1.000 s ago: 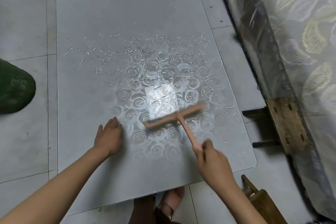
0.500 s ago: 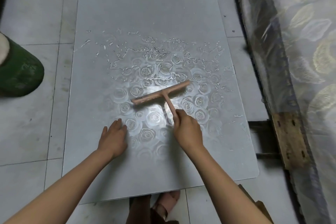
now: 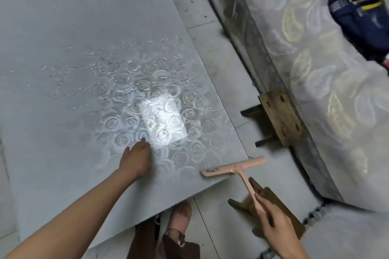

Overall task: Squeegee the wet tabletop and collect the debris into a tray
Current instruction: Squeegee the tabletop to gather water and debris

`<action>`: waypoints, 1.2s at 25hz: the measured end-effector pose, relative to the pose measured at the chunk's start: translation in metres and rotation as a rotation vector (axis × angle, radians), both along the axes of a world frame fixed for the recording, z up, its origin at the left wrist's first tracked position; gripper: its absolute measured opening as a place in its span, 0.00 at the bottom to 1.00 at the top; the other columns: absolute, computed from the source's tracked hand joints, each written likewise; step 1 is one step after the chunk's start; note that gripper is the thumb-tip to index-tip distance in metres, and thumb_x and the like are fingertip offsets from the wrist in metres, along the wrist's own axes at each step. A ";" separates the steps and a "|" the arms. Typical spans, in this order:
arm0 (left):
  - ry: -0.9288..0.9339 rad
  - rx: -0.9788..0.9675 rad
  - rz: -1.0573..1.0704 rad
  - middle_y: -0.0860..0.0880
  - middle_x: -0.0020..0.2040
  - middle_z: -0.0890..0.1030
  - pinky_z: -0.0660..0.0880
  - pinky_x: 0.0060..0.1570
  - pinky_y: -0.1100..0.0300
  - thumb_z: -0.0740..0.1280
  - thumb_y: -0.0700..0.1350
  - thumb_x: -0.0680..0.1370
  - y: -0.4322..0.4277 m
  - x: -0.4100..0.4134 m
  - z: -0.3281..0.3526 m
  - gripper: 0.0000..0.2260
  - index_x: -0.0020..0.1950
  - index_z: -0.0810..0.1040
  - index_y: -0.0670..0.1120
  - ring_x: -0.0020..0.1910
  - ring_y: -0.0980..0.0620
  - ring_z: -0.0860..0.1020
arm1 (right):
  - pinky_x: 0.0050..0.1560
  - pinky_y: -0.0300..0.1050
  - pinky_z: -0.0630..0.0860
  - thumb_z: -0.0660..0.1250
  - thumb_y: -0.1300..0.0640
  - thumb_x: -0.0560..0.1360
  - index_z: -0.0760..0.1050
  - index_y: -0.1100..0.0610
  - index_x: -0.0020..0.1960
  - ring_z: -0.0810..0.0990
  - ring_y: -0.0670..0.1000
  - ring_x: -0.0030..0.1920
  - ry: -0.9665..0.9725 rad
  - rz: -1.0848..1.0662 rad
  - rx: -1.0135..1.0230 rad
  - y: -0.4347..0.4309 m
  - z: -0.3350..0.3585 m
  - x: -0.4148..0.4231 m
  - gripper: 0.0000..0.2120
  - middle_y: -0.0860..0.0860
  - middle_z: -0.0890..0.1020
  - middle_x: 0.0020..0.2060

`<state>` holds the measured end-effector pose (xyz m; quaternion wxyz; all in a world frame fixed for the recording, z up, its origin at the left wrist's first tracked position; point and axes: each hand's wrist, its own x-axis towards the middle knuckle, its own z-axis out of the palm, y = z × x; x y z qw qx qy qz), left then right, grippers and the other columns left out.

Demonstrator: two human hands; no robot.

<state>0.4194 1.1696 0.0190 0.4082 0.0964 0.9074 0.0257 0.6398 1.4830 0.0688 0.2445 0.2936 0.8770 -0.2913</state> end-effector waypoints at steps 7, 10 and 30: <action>0.050 -0.156 -0.197 0.38 0.78 0.45 0.52 0.74 0.44 0.54 0.38 0.79 0.050 -0.022 -0.028 0.25 0.76 0.52 0.39 0.77 0.41 0.48 | 0.53 0.51 0.73 0.57 0.58 0.80 0.69 0.51 0.70 0.77 0.57 0.54 0.184 0.149 -0.038 -0.012 -0.035 -0.094 0.18 0.56 0.77 0.51; 0.057 -0.229 -0.215 0.37 0.77 0.44 0.53 0.74 0.45 0.56 0.38 0.79 0.048 -0.030 -0.032 0.28 0.77 0.50 0.39 0.77 0.40 0.47 | 0.50 0.50 0.74 0.56 0.54 0.81 0.66 0.47 0.72 0.77 0.58 0.51 0.194 0.294 0.015 0.000 -0.031 -0.126 0.19 0.54 0.75 0.49; 0.123 -0.249 -0.178 0.40 0.78 0.44 0.53 0.74 0.46 0.56 0.39 0.79 -0.019 -0.100 -0.052 0.28 0.77 0.48 0.41 0.78 0.43 0.46 | 0.42 0.46 0.72 0.54 0.49 0.79 0.64 0.38 0.71 0.78 0.52 0.45 -0.027 0.641 0.159 0.039 -0.004 -0.210 0.20 0.44 0.72 0.42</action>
